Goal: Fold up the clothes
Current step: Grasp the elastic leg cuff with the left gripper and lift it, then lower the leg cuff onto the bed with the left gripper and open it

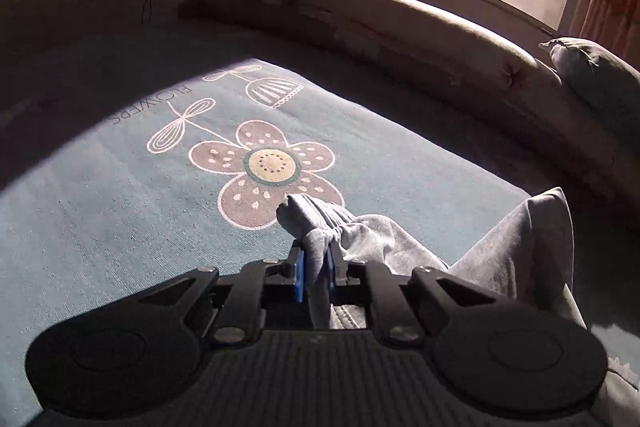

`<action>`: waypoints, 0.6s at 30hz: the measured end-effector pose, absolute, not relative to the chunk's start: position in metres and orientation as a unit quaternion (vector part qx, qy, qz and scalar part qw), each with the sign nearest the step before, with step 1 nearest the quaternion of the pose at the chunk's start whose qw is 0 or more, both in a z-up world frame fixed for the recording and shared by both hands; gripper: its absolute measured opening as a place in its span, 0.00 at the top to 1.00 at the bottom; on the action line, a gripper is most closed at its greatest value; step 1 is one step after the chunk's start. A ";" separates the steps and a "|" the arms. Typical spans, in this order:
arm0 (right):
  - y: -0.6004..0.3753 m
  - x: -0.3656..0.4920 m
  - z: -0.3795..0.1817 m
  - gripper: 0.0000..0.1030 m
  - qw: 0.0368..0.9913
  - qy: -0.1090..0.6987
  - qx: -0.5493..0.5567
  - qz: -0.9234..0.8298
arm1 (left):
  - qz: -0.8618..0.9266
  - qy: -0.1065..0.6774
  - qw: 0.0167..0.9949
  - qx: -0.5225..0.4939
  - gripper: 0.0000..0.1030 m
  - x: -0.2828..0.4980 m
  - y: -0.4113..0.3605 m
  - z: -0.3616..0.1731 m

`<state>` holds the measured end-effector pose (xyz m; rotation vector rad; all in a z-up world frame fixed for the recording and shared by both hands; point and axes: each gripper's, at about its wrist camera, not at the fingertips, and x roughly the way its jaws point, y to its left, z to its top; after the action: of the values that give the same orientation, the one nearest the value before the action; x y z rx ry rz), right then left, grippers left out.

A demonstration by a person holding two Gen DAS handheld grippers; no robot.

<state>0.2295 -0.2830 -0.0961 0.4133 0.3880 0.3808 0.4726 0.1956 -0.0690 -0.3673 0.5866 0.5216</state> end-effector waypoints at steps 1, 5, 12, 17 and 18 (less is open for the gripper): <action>-0.283 0.230 -0.096 0.00 0.942 0.191 0.202 0.187 | 0.257 0.280 0.911 -0.163 0.92 0.481 0.198 -0.062; -0.280 0.230 -0.097 0.00 0.943 0.196 0.195 0.187 | 0.278 0.259 0.919 -0.105 0.92 0.512 0.206 -0.039; -0.274 0.236 -0.104 0.00 0.942 0.216 0.177 0.186 | 0.299 0.210 0.929 -0.067 0.92 0.547 0.228 -0.011; -0.266 0.240 -0.111 0.00 0.941 0.234 0.158 0.188 | 0.294 0.173 0.939 -0.039 0.91 0.564 0.231 0.001; -0.264 0.241 -0.112 0.00 0.941 0.237 0.152 0.187 | 0.291 0.169 0.941 -0.035 0.89 0.568 0.230 0.000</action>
<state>0.2412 -0.2638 -0.1119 0.3111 0.4838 0.3812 0.5678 0.2304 0.0004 -0.0710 0.3448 0.5943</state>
